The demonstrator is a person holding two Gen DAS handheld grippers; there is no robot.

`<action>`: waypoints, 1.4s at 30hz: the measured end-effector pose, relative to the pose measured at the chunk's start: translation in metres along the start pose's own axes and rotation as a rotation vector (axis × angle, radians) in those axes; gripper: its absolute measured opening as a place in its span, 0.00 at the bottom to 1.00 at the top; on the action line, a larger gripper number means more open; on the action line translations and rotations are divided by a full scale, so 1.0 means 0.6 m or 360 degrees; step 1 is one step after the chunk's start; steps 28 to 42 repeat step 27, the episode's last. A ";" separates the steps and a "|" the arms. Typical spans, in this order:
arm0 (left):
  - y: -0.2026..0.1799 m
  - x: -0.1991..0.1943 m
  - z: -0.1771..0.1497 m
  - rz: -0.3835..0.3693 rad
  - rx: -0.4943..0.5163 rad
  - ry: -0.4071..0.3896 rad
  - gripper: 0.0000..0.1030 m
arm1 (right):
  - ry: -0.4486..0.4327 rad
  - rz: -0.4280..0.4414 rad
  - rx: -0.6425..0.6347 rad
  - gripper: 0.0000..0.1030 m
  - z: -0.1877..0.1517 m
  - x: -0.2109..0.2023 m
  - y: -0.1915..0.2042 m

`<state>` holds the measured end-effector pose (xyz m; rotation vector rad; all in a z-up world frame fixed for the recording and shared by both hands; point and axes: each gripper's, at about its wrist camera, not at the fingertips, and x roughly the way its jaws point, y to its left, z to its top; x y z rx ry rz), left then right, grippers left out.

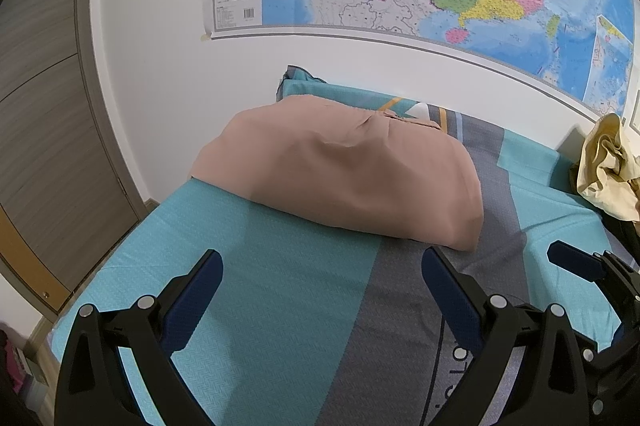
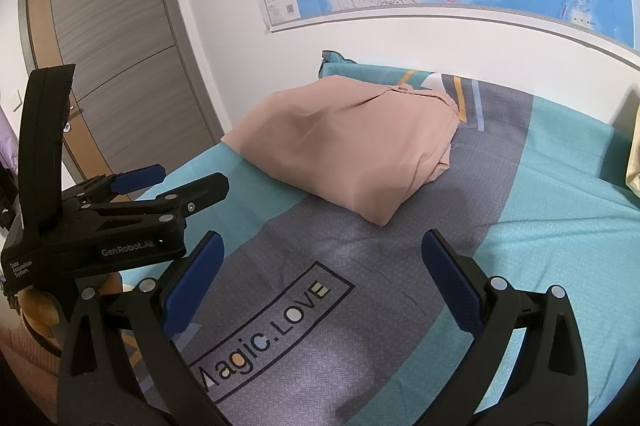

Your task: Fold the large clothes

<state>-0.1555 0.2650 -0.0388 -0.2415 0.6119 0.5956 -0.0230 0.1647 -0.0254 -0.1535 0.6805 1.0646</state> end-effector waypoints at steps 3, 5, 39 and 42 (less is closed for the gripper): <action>-0.001 0.000 0.000 0.0003 0.0001 -0.0002 0.93 | 0.0003 0.0003 0.0001 0.95 0.000 0.000 0.000; -0.001 0.000 0.000 0.0003 0.0000 0.0001 0.93 | 0.0000 0.0003 0.0001 0.95 -0.001 0.000 0.000; -0.113 -0.005 0.009 -0.0274 0.0184 -0.0002 0.93 | -0.0070 -0.0183 0.0150 0.95 -0.042 -0.085 -0.072; -0.113 -0.005 0.009 -0.0274 0.0184 -0.0002 0.93 | -0.0070 -0.0183 0.0150 0.95 -0.042 -0.085 -0.072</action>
